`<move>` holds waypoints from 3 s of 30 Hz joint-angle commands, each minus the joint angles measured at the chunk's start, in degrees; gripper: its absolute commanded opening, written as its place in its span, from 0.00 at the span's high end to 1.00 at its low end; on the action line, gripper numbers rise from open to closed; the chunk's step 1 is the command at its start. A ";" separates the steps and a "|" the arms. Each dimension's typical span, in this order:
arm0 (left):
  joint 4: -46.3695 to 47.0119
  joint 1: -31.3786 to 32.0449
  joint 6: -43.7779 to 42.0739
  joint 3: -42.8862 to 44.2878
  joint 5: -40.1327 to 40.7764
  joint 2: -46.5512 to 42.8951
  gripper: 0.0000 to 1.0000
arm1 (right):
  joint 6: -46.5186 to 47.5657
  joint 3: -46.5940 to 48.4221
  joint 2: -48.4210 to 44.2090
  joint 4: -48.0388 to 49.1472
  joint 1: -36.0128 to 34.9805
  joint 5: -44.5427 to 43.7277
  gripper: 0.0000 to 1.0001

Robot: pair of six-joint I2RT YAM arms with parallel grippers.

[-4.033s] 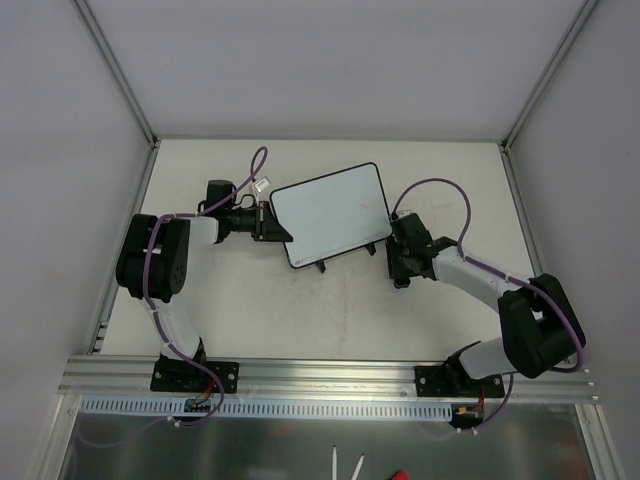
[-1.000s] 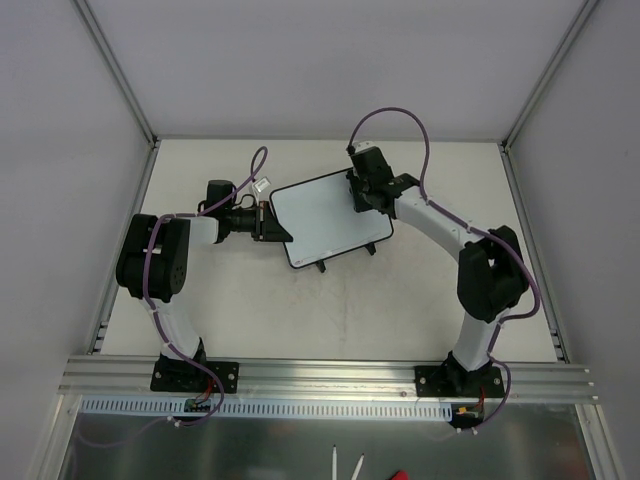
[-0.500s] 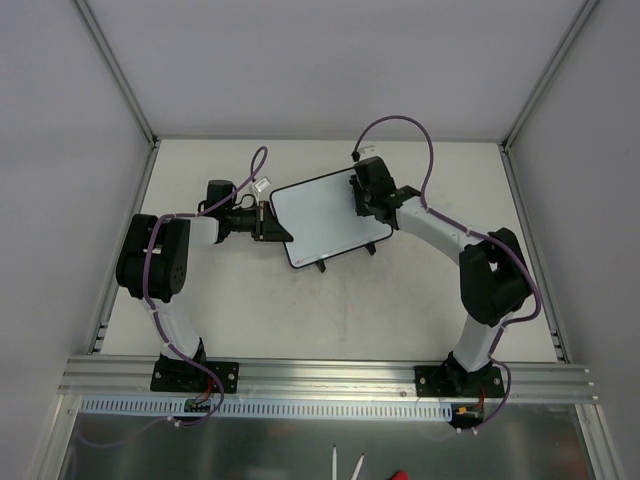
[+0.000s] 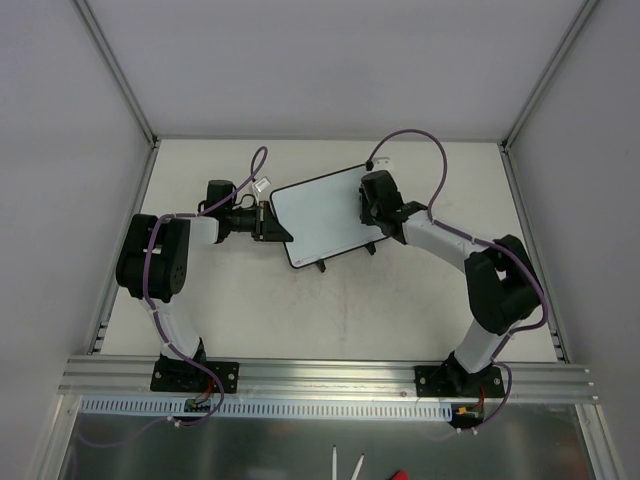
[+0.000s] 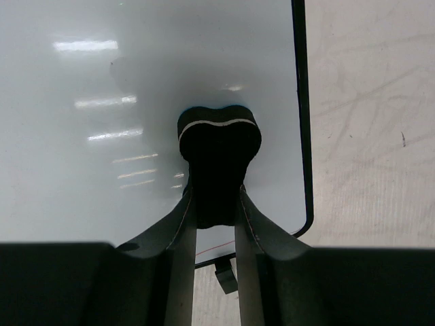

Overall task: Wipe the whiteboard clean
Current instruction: Hold the whiteboard at the whiteboard stand.

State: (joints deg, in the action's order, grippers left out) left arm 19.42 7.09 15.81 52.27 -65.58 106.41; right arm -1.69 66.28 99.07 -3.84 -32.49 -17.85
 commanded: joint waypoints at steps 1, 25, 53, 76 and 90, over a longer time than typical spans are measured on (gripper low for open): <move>-1.84 -0.59 -0.43 0.90 2.04 -0.59 1.00 | -2.78 -5.55 5.08 -9.96 1.02 -3.42 1.00; -1.84 -0.59 -0.43 0.90 2.12 -0.68 1.00 | -12.02 -17.23 2.28 -0.82 3.31 0.18 1.00; -1.84 -0.59 -0.43 0.99 2.04 -0.50 1.00 | -1.82 17.03 8.42 -14.45 2.35 8.79 1.00; -1.93 -0.59 -0.43 0.81 2.13 -0.77 1.00 | -3.14 26.44 13.87 -17.43 -2.24 10.99 1.00; -1.93 -0.59 -0.43 0.82 2.12 -0.77 1.00 | -1.03 23.02 10.89 -19.63 7.26 8.53 1.00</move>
State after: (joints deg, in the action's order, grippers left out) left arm 19.46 7.05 15.84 52.38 -65.01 106.41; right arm -4.10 90.59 110.59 -25.89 -29.78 -5.17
